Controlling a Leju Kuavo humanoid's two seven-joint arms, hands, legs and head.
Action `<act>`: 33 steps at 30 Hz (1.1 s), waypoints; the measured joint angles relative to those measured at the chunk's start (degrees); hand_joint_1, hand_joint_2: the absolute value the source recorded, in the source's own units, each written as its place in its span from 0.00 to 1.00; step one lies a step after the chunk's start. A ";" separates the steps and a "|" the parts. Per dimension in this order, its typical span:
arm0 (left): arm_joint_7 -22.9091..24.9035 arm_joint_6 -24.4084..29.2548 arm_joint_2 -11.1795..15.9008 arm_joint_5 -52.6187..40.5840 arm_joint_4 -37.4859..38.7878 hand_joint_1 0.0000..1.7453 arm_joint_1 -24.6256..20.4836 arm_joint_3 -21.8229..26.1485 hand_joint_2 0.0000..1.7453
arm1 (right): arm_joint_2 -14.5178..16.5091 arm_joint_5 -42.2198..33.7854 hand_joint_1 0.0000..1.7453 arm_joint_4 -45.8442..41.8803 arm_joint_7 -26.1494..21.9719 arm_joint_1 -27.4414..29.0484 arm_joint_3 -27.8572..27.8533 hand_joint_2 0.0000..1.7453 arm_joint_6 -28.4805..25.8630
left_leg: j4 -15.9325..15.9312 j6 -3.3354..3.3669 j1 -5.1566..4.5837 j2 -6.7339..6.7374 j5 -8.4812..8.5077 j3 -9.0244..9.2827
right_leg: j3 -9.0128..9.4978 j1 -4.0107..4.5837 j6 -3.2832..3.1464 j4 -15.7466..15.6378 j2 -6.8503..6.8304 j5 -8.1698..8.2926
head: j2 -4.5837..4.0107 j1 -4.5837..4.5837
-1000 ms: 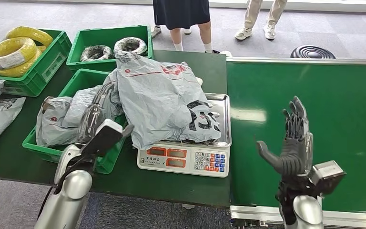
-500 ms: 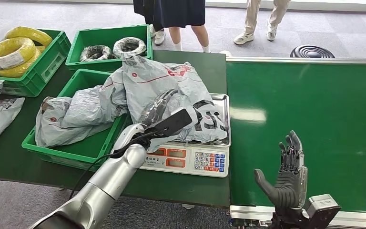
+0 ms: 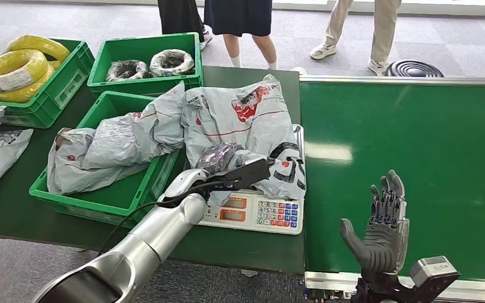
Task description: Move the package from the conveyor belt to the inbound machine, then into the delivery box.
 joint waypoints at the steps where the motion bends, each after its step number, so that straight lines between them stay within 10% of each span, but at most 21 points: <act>1: 0.00 0.16 0.03 0.06 0.00 1.00 -0.04 0.01 1.00 | 0.09 -0.03 0.00 0.00 0.07 -0.02 -0.06 1.00 0.11 | 0.00 0.00 0.00 0.00 0.00 0.00 | 0.00 0.00 0.00 0.00 0.00 0.00 | 0.00 0.00; 21: -7.67 6.29 4.76 14.09 -33.55 1.00 7.56 8.85 1.00 | 1.89 1.16 0.00 -0.11 0.50 1.46 -2.18 1.00 0.74 | -0.01 0.00 0.01 0.11 0.00 -0.05 | -0.06 0.01 0.00 0.02 0.08 -0.01 | 0.00 0.01; 33: -3.81 18.36 13.98 7.61 -53.09 1.00 7.44 21.23 1.00 | 2.60 2.15 0.00 -2.64 -0.25 4.91 -3.94 1.00 -1.92 | -0.06 -0.03 0.04 0.34 0.00 0.03 | -0.10 0.06 -0.04 0.03 0.23 -0.03 | 0.00 0.01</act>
